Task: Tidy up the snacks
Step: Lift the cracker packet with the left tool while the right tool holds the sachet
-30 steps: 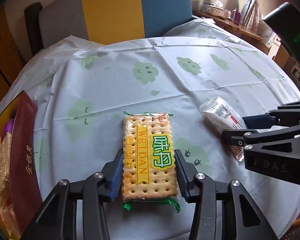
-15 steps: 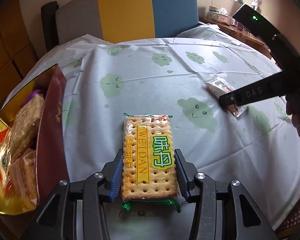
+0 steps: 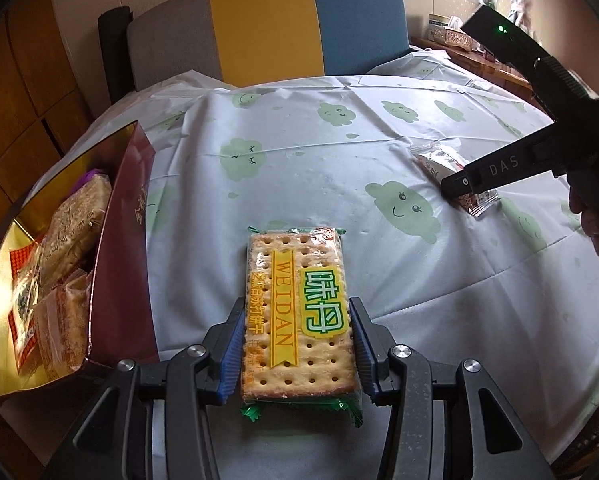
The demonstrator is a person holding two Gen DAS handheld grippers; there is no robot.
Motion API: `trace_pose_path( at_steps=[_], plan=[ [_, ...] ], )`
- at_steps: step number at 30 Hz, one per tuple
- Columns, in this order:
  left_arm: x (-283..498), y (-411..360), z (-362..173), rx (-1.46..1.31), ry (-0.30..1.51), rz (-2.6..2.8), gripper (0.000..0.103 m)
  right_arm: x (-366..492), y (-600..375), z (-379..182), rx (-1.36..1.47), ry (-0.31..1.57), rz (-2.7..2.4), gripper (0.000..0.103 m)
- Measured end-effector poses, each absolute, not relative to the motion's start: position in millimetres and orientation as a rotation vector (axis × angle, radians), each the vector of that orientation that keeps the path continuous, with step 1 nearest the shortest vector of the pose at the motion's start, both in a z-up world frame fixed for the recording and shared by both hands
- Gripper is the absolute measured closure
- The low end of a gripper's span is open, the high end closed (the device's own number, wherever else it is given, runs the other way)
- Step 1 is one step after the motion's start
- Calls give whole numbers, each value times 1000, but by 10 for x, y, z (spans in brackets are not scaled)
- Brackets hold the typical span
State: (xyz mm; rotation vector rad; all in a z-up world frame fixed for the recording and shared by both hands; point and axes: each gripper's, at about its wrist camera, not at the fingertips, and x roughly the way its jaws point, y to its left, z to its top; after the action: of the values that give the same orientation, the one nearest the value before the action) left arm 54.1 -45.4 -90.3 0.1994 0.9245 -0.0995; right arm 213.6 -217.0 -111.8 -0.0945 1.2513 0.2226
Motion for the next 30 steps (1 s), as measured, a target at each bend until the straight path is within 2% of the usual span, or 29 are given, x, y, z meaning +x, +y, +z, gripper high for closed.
trace_pose_path(
  at_steps=[30],
  plan=[
    [445,-362,-866,158,864,-139,56,1963,-1901,-1155,-200,1174,199,64]
  ],
)
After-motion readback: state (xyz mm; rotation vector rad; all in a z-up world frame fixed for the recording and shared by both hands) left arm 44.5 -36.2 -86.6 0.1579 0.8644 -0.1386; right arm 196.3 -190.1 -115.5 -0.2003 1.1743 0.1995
